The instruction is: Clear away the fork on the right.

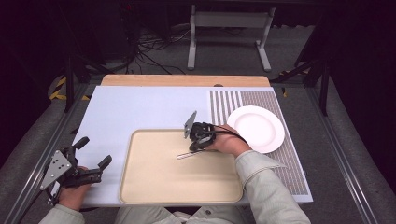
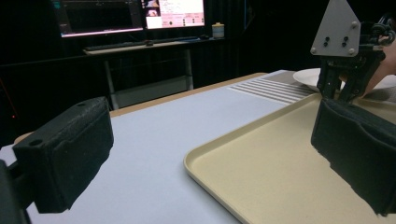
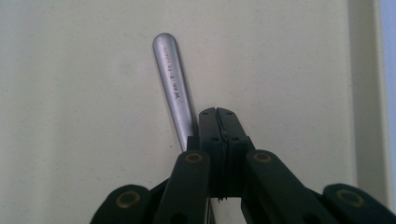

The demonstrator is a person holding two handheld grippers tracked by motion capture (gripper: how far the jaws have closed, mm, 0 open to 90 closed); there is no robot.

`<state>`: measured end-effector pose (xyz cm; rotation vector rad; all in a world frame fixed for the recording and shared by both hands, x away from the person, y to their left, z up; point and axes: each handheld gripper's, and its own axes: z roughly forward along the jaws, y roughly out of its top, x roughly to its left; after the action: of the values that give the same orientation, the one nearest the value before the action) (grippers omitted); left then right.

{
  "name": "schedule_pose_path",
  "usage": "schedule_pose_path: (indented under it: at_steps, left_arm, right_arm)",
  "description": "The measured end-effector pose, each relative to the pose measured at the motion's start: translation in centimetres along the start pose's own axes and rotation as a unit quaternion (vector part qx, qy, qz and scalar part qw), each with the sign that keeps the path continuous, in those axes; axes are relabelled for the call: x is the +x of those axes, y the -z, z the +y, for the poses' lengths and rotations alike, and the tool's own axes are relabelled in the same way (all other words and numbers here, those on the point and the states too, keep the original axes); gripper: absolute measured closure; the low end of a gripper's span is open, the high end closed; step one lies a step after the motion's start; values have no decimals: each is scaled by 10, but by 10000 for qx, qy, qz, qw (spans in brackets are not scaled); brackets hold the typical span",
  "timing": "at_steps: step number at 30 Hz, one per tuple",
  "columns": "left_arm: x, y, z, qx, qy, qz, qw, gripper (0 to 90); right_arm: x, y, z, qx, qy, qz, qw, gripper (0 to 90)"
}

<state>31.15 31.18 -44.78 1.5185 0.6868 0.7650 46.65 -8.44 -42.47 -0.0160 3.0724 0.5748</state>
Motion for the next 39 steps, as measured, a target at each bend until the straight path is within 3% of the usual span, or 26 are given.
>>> schedule_pose_path:
  at_steps: [7, 19, 24, 39]
  left_arm:
    - [0, 0, 0, 0, 14, -1, 10000, 0]
    - [0, -1, 0, 4, -4, -22, 10000, 0]
    - [-1, -1, 0, -5, 4, -11, 10000, 0]
    - [-1, -3, 0, 23, -12, -36, 10000, 0]
  right_arm:
    - [13, 2, -2, 173, 169, 233, 9994, 900]
    - [30, 7, -13, 232, 266, 355, 9987, 900]
    - [37, 13, -24, 320, 164, 441, 9984, 900]
    - [46, 24, -52, 257, -33, 371, 9990, 900]
